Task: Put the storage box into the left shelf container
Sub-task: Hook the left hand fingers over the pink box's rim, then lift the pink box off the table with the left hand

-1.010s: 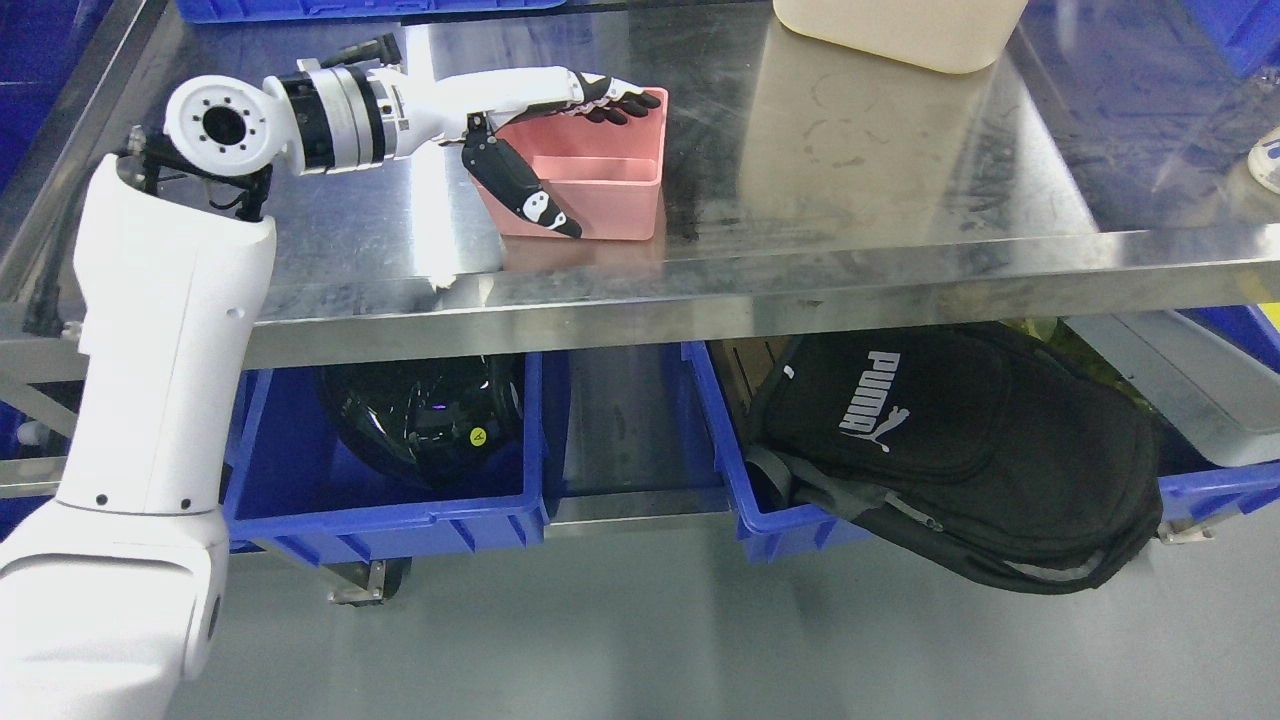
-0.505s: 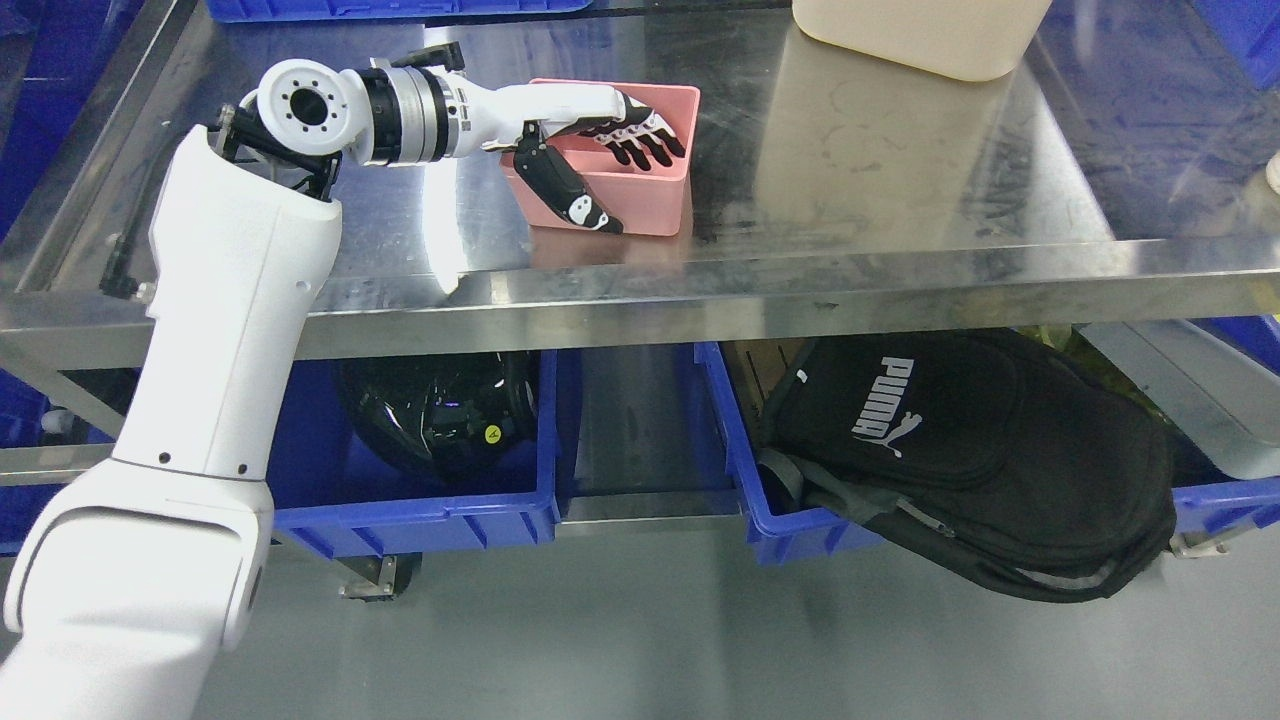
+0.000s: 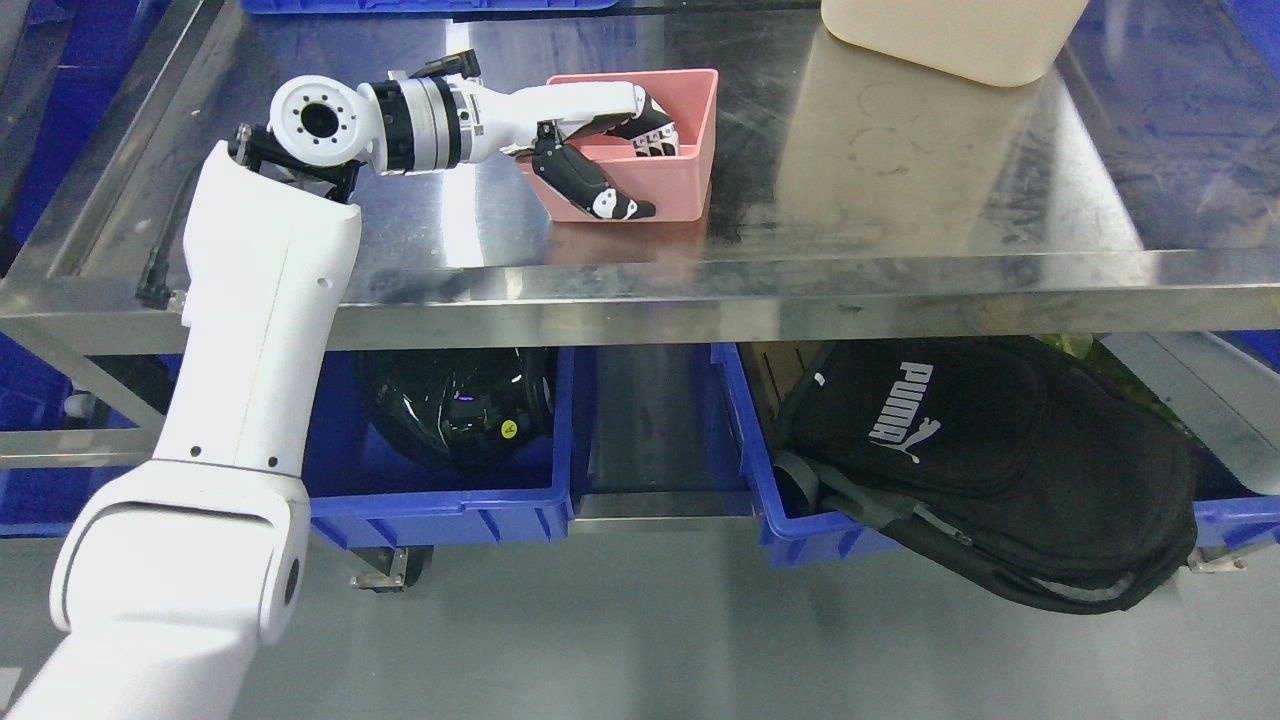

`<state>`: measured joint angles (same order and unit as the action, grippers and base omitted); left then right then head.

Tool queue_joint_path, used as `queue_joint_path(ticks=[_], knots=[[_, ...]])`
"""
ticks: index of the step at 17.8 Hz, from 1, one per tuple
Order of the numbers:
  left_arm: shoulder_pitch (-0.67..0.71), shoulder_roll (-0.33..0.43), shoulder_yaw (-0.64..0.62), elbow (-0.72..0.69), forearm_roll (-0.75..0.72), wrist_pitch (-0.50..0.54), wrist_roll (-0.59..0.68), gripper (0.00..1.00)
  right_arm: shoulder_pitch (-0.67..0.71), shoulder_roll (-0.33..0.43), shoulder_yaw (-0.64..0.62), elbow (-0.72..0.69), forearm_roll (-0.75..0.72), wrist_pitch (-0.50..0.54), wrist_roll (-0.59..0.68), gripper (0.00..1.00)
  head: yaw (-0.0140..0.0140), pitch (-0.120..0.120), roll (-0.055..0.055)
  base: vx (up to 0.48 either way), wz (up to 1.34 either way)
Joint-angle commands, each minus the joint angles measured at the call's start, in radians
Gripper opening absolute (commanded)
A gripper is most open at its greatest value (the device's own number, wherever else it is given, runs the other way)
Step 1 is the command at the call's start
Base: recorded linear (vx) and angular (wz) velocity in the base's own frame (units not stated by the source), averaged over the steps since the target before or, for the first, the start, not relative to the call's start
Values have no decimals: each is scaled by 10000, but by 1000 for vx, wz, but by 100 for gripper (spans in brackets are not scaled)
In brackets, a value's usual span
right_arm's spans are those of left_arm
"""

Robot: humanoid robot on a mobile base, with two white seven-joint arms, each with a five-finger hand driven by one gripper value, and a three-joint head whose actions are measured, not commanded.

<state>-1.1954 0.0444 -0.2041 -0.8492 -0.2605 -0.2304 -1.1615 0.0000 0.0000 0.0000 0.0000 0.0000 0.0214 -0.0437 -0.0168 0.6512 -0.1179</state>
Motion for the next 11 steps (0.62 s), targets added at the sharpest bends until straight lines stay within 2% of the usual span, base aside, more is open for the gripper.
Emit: queue_joint_path(ticks=[1, 5, 9, 11], knots=[[493, -270, 2960, 976, 3243, -89, -703, 0, 92, -174, -46, -175, 15, 0, 8, 100, 0, 0, 0, 4, 43], [1122, -270, 3222, 762, 5683, -43, -641, 0, 92, -174, -46, -175, 15, 0, 8, 100, 0, 0, 0, 10, 61], [1752, -270, 3466, 226, 6270, 371, -641, 0, 92, -174, -46, -175, 15, 0, 8, 100, 0, 0, 0, -3, 38], [1798, -270, 3682, -188, 7323, 386, -535, 0, 92, -174, -46, -175, 15, 0, 8, 100, 0, 0, 0, 0, -60]])
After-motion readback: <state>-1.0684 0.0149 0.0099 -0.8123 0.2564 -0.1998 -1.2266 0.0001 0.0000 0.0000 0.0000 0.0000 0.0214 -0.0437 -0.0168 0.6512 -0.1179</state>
